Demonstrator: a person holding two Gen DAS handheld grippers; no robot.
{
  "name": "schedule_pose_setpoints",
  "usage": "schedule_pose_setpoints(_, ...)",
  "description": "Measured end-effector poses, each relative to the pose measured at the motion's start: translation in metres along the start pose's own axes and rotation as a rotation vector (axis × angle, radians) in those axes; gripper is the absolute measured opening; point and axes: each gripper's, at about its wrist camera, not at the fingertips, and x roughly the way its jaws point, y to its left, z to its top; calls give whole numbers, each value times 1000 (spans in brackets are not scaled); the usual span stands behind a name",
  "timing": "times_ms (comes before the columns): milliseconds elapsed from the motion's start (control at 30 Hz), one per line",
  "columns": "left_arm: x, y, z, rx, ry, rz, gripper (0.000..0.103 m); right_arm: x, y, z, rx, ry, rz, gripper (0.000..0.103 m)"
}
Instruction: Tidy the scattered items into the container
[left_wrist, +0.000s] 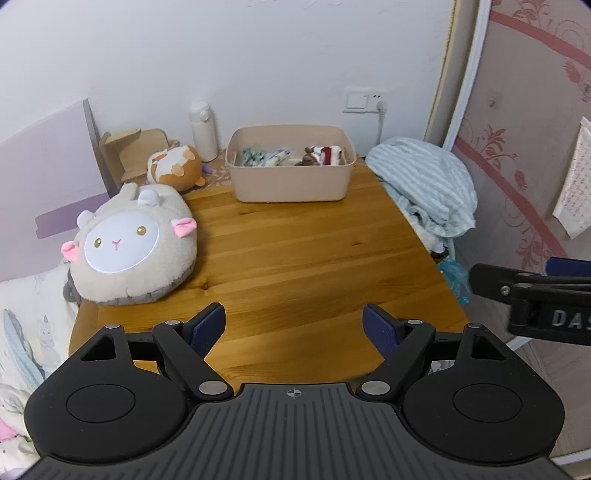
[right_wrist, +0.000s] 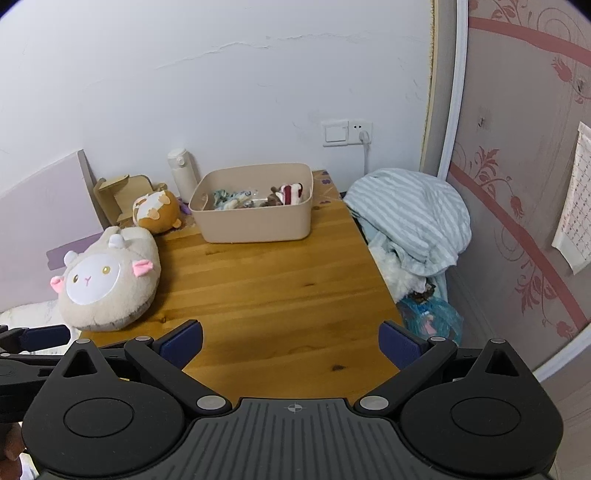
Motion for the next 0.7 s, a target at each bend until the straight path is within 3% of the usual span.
schedule_pose_setpoints(700, -37, -15, -24, -8, -28, 36, 83, -36, -11, -27, -13, -23, 40, 103)
